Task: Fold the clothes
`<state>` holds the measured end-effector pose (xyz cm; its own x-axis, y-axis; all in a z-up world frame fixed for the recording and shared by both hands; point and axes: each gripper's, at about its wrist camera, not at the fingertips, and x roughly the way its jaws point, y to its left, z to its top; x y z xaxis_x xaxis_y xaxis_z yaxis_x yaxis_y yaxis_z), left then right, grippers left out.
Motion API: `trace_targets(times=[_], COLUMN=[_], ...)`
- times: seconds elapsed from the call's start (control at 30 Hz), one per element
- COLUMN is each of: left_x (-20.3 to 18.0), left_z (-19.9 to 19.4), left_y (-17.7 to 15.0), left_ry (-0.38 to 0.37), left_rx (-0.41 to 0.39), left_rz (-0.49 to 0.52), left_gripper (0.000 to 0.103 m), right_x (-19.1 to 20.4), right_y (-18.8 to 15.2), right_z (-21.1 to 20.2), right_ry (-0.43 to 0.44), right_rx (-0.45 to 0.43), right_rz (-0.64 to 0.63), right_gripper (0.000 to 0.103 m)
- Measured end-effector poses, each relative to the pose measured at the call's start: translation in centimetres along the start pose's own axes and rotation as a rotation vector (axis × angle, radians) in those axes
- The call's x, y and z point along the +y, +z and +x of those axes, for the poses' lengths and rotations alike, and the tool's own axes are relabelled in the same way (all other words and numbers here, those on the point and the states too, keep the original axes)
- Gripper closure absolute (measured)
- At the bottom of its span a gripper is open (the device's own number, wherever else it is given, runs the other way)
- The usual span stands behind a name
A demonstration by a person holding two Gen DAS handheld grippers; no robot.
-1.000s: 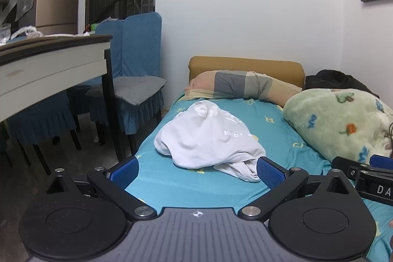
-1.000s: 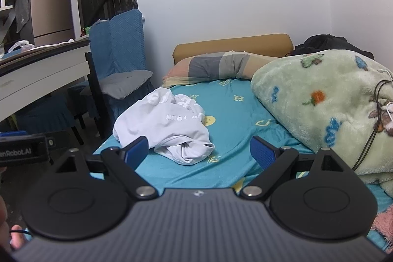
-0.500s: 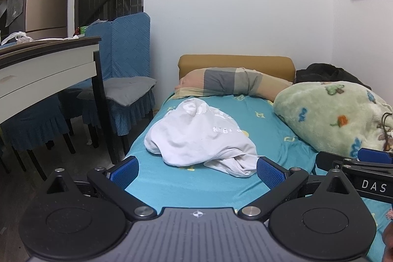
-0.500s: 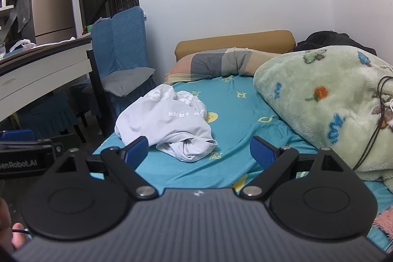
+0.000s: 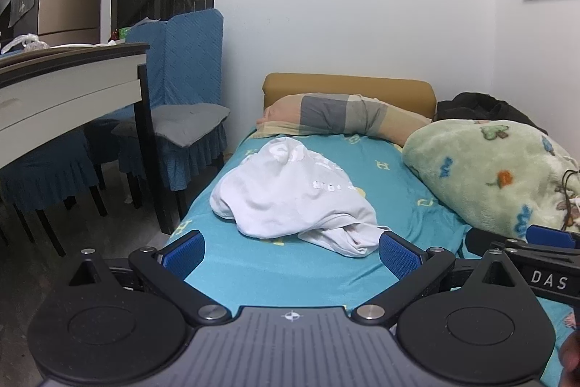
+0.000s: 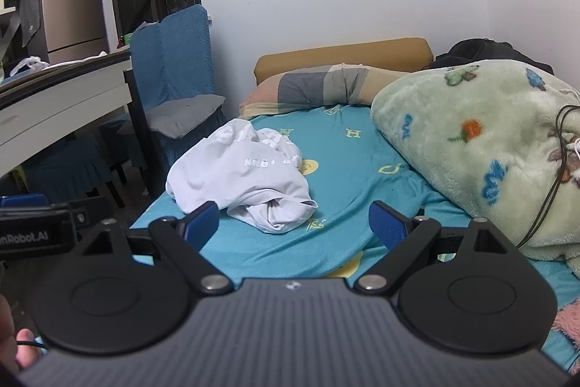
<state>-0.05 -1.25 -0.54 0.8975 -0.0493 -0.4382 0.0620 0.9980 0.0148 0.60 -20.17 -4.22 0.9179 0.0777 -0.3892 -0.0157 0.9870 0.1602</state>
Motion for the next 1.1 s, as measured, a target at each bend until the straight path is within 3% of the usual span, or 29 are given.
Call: trace_targets(times=[0.9,1.0,1.1], left_x=[0.3,0.4,0.7], left_z=[0.5,2.3,6.2], left_y=[0.1,0.6,1.1], left_ry=[-0.019,-0.006,-0.001], left_rx=[0.008,0.045,0.133], left_rz=[-0.028,-0.034,-0.045], left_gripper=[0.000,0.000,0.000], right_x=[-0.4,-0.5,-0.6], right_y=[-0.2,0.4,2.5], right_z=[0.3,0.1,0.2], right_ry=[0.024,0.020,-0.022], right_rx=[-0.008,-0.039,-0.093], right_rz=[0.014,-0.001,-0.028], right_gripper=[0.012,0.012,0.012])
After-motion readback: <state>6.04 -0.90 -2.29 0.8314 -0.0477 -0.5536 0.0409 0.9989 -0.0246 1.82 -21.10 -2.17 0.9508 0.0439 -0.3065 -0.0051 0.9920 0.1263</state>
